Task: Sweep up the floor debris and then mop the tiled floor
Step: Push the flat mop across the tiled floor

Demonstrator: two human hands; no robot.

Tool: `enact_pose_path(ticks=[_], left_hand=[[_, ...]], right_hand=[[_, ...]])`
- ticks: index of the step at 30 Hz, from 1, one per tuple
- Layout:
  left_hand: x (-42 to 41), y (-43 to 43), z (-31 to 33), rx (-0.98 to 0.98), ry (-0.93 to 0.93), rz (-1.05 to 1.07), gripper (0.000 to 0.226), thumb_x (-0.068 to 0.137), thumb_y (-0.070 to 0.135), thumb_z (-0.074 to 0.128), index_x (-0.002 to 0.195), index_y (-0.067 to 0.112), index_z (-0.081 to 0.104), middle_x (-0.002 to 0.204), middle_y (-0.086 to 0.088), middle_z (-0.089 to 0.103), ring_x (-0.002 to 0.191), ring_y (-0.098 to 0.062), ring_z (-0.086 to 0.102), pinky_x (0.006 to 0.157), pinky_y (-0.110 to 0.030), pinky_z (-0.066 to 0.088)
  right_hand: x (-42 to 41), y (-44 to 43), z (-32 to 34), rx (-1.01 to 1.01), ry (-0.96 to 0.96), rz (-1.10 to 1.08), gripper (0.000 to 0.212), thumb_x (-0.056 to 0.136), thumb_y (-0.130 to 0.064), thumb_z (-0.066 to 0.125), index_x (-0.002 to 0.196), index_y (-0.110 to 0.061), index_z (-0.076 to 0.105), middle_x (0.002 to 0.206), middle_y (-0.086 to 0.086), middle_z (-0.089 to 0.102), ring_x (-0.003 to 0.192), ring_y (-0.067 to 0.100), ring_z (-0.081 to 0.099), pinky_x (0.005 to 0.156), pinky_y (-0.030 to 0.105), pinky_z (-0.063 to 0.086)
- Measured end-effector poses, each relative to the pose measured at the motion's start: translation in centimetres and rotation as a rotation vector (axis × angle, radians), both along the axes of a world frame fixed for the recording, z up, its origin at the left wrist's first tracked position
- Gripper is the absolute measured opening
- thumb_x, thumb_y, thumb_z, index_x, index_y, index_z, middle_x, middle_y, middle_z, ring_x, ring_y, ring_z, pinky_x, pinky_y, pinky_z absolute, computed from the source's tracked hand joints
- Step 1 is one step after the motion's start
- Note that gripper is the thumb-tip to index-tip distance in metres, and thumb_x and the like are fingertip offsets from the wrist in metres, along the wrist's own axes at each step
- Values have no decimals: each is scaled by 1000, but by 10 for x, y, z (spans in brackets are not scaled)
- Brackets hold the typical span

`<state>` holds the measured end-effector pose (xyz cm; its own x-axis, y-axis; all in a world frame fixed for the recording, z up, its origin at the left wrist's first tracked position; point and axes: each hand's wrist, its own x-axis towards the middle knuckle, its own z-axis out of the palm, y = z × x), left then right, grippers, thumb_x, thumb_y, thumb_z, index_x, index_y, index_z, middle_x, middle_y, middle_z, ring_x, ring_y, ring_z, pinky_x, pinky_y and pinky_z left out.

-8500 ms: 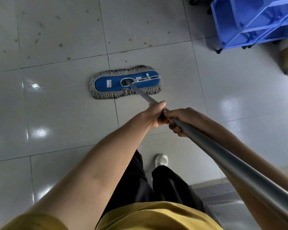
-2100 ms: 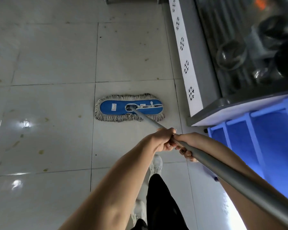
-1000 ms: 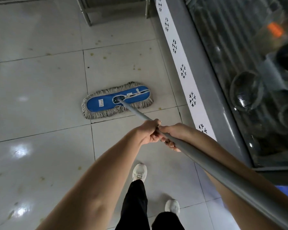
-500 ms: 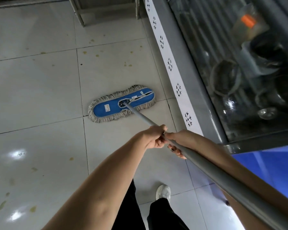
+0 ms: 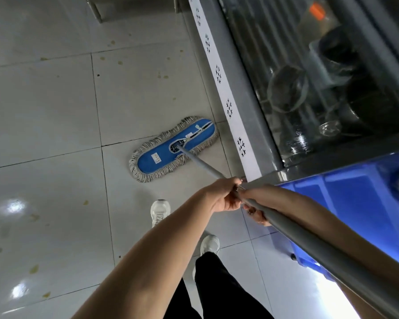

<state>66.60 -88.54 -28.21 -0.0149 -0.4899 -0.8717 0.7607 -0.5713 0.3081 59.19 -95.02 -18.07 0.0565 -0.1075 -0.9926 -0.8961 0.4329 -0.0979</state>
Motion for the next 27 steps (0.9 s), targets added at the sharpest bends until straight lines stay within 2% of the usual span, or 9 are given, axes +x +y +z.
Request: enact_pose_path(ticks=[2, 5, 6, 10, 13, 15, 19, 22, 27], left_hand=[[9, 0, -3, 35, -49, 26, 25, 96, 19, 43, 72, 12, 38, 51, -4, 40, 29, -9, 39, 32, -12, 36], [23, -7, -8, 63, -120, 1, 23, 93, 16, 40, 71, 12, 36, 44, -4, 39, 25, -9, 38, 31, -10, 30], [28, -10, -8, 68, -131, -10, 22, 92, 14, 40, 70, 12, 36, 39, -3, 39, 25, -9, 37, 31, -9, 29], [50, -17, -9, 97, -150, -43, 13, 88, 11, 40, 77, 12, 35, 43, -6, 40, 25, -9, 37, 31, -9, 25], [73, -20, -10, 98, -165, -53, 16, 87, 10, 41, 72, 12, 35, 40, -5, 41, 26, -9, 36, 32, -10, 25], [95, -22, -13, 101, -168, -58, 17, 87, 11, 40, 72, 13, 34, 36, -4, 39, 26, -9, 35, 33, -11, 24], [151, -25, -14, 106, -179, -30, 17, 89, 12, 41, 73, 12, 35, 32, -2, 39, 24, -9, 36, 31, -9, 25], [198, -24, -14, 69, -170, -6, 29, 93, 21, 45, 67, 10, 38, 29, -3, 42, 22, -10, 40, 29, -9, 28], [280, -22, -18, 33, -124, 75, 38, 97, 39, 44, 70, 13, 42, 30, 3, 44, 25, -8, 43, 39, -17, 34]], right_hand=[[13, 4, -1, 29, -9, -50, 42, 95, -31, 51, 61, -10, 38, 34, 0, 37, 15, 5, 30, 24, 5, 22], [33, 2, -4, -28, -26, 21, 45, 97, -35, 46, 62, -9, 37, 52, 2, 34, 14, 5, 27, 25, 4, 20], [39, -1, -4, -28, -17, 64, 47, 98, -38, 44, 62, -8, 37, 52, 3, 33, 15, 6, 27, 26, 4, 22], [62, -10, -6, 18, 8, 114, 53, 98, -48, 38, 62, -8, 39, 37, 1, 36, 18, 6, 30, 30, 4, 26], [84, -10, -7, 8, 5, 126, 54, 97, -49, 37, 62, -8, 39, 52, 3, 33, 18, 7, 29, 30, 4, 26], [106, -10, -11, 0, 3, 148, 55, 97, -49, 36, 62, -7, 40, 56, 4, 32, 17, 7, 29, 30, 4, 26], [160, -15, -17, -28, -24, 135, 54, 98, -47, 39, 60, -7, 40, 43, 2, 36, 18, 7, 30, 31, 4, 27], [210, -15, -18, -48, -50, 118, 52, 98, -45, 40, 63, -7, 42, 31, 1, 37, 18, 7, 31, 29, 6, 27], [291, -16, -22, -14, -74, 44, 52, 96, -48, 41, 63, -8, 42, 29, 0, 38, 17, 6, 32, 26, 6, 26]])
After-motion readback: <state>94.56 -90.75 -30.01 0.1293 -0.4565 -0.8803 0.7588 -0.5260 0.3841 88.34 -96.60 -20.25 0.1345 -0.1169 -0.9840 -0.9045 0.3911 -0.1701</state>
